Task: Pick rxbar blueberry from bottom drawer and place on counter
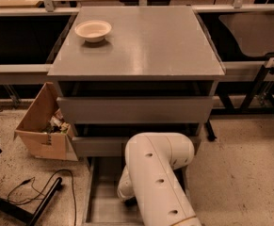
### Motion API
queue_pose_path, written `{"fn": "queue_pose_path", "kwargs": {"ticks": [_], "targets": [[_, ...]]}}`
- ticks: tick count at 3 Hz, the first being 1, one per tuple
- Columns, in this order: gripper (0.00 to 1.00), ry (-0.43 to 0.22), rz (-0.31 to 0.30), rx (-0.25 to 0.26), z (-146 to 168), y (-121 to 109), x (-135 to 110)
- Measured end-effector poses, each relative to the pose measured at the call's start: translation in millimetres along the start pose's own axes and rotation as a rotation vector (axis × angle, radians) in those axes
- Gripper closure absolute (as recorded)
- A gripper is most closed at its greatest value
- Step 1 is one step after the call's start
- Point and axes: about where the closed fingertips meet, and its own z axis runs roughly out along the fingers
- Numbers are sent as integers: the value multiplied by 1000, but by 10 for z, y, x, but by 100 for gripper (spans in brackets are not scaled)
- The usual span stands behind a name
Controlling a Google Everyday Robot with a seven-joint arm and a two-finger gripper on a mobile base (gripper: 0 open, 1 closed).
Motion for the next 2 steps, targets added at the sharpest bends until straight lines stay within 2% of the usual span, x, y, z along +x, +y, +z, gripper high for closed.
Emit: {"fn": "queue_pose_path", "kwargs": {"ticks": [1, 2], "targets": [[100, 0, 0, 0, 0, 0, 0], [100, -8, -58, -37, -65, 131, -42]]}}
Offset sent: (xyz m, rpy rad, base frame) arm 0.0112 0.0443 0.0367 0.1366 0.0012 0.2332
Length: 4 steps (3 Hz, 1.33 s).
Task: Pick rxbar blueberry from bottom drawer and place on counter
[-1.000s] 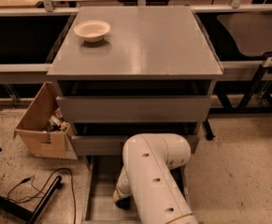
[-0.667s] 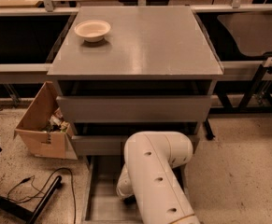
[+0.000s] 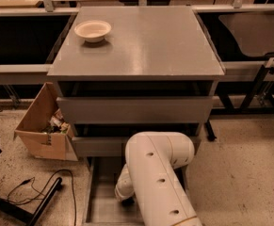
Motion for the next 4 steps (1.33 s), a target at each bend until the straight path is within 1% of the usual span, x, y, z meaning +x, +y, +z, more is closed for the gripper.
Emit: {"fn": "queue_pose_path", "kwargs": {"ticks": [1, 2, 3, 4], "targets": [[100, -3, -32, -80, -432, 258, -75], [100, -16, -103, -80, -1170, 293, -164], [100, -16, -163, -43, -1949, 312, -112], [100, -25, -171, 15, -2756, 338, -149]]}}
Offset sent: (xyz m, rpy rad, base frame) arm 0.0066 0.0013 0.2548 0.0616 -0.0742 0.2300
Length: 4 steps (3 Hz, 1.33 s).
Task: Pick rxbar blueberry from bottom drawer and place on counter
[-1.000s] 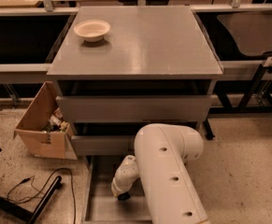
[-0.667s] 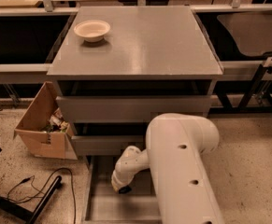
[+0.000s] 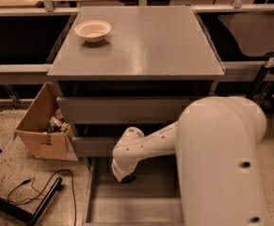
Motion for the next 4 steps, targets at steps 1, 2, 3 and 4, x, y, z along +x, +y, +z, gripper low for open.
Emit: {"fn": "queue_pose_path", "kwargs": {"ticks": [1, 2, 3, 4], "targets": [[100, -51, 34, 63, -916, -105, -243], [100, -73, 90, 137, -1705, -245, -539], [100, -46, 96, 156, -1761, -291, -476], [100, -47, 96, 156, -1759, -289, -480]]}}
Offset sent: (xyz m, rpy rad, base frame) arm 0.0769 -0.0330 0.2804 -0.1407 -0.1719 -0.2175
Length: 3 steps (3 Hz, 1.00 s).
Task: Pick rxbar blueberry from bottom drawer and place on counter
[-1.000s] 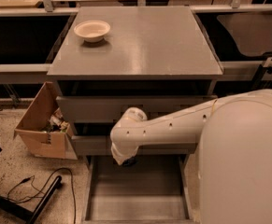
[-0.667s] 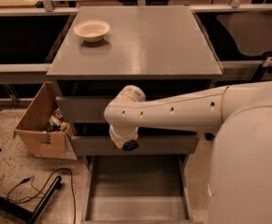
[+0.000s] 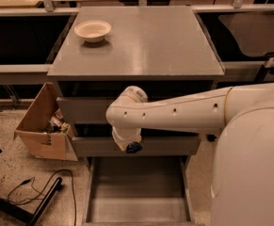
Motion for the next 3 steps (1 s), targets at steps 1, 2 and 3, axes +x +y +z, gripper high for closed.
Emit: {"fn": "queue_pose_path", "kwargs": {"ticks": [1, 2, 3], "targets": [[100, 15, -22, -36, -105, 69, 14], [100, 25, -53, -90, -619, 64, -38], [100, -48, -115, -96, -1623, -37, -247]]}}
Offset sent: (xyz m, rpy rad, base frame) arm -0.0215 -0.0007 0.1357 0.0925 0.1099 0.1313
